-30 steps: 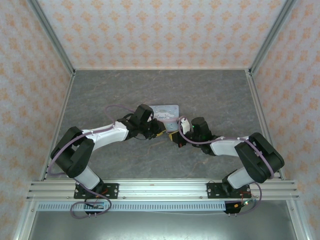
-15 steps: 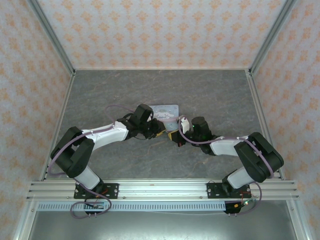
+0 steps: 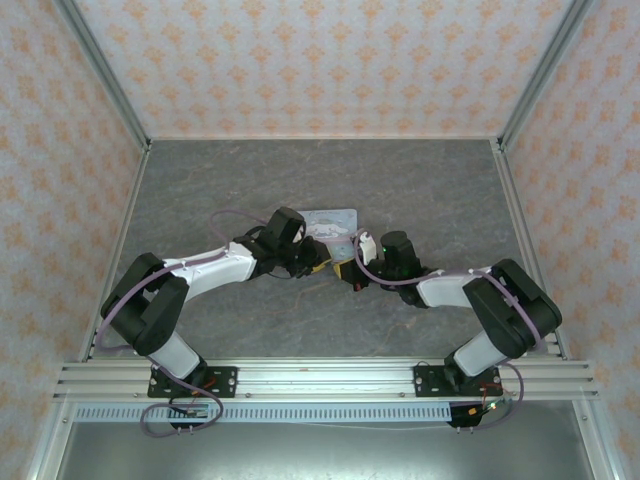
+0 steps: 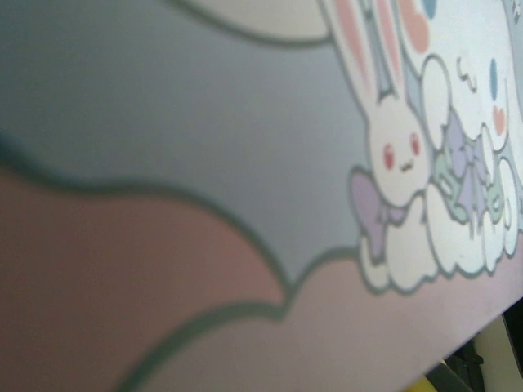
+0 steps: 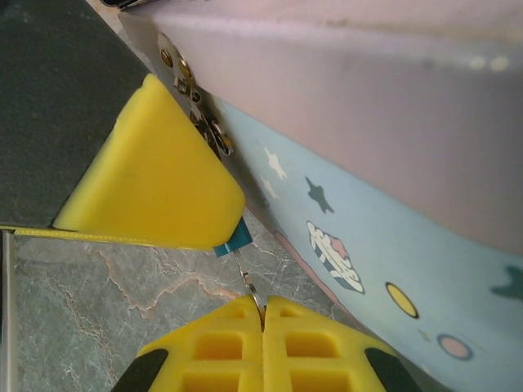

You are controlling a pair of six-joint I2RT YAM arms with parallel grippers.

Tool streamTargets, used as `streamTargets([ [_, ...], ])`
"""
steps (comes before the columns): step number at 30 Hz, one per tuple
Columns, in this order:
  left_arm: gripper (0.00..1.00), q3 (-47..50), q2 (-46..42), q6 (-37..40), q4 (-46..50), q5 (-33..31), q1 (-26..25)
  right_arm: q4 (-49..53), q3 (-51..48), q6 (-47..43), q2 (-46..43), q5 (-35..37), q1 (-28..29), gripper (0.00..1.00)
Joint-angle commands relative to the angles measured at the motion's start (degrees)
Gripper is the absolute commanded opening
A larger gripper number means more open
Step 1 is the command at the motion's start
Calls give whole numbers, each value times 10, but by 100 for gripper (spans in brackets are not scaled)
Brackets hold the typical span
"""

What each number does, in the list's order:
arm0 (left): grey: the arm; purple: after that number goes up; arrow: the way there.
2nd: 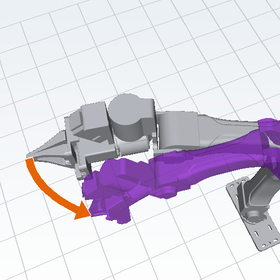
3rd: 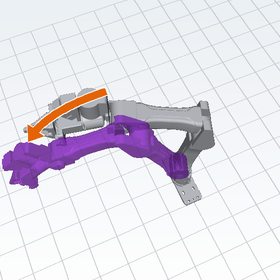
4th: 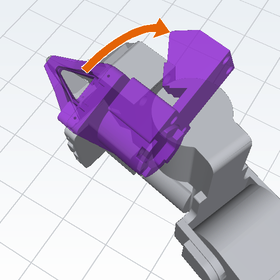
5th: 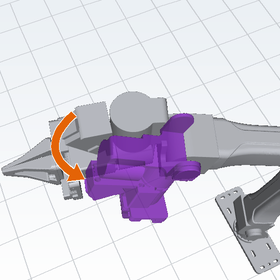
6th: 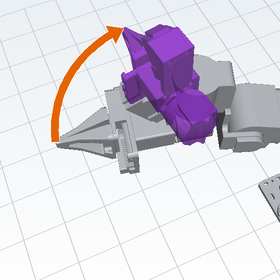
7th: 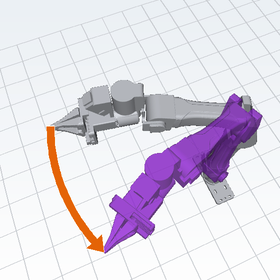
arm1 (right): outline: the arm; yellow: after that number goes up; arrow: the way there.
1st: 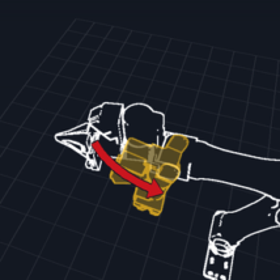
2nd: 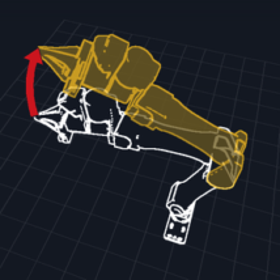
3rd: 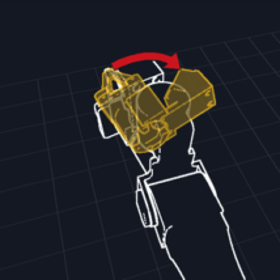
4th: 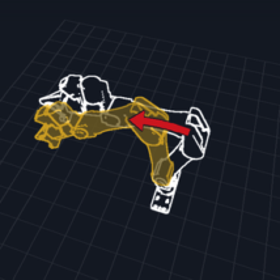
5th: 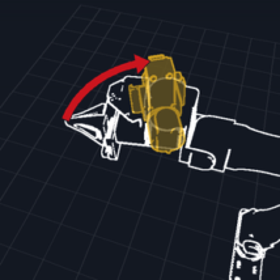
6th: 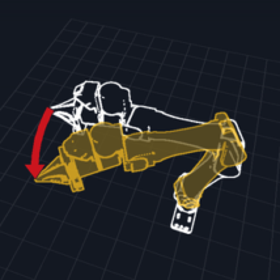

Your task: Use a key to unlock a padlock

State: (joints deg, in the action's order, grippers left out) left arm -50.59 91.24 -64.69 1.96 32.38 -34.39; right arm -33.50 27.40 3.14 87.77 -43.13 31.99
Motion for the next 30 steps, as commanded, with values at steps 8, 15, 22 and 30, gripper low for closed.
streamTargets([
  [8, 14, -21, -7, 9, -2, 38, -1, -66, 38, 0, 20, -37, 2, 0],
  [15, 14, -25, -4, 15, -5, 56, -1, -96, 70, 13, 37, -57, 2, 0],
  [22, 14, -33, 0, 34, 11, 51, -1, -86, 108, 18, 43, -63, 2, 0],
  [30, 15, -26, 45, 37, -17, 22, 0, -100, 54, 31, 65, -39, 2, 0],
])
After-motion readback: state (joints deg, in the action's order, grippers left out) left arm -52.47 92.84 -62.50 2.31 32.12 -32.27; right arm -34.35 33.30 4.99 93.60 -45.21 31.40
